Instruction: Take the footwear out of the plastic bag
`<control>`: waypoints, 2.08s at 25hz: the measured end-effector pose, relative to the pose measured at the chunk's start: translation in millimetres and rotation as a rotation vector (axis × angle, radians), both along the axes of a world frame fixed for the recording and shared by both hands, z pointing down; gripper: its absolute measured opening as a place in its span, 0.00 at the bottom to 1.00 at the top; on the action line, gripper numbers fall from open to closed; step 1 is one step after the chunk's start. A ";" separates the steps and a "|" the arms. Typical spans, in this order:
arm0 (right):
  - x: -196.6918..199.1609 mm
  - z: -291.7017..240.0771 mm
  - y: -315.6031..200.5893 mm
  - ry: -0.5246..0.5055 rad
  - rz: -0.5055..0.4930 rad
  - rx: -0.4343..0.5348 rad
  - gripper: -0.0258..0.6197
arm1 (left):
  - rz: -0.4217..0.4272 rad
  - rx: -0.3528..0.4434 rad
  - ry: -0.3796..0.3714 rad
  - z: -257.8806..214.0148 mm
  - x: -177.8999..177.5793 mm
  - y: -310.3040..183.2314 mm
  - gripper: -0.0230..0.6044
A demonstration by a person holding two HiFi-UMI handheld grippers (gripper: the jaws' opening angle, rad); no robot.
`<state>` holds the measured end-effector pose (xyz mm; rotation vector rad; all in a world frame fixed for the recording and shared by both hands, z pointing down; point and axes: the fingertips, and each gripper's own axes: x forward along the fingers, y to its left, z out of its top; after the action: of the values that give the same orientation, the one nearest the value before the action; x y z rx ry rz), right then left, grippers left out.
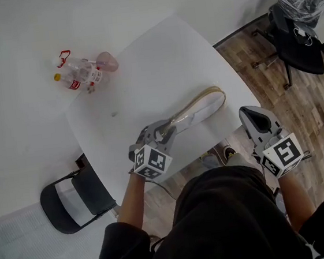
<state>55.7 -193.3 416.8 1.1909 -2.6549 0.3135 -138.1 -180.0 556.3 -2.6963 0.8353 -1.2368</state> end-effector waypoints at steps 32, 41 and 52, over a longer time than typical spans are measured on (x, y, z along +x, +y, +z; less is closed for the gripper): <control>-139.5 75.7 15.2 0.804 -0.966 0.119 0.45 | 0.286 0.219 0.023 -115.3 31.9 22.4 0.18; -135.5 63.9 10.0 0.703 -0.889 0.075 0.20 | 0.273 0.279 0.018 -117.4 27.9 14.9 0.20; -99.2 52.1 -14.2 0.720 -0.729 0.149 0.18 | 0.177 0.243 0.148 -152.4 5.0 4.5 0.44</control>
<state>-43.5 -207.5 468.9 0.2047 -2.2522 -0.3728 -133.1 -175.5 403.9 -2.6196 0.6909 -0.8491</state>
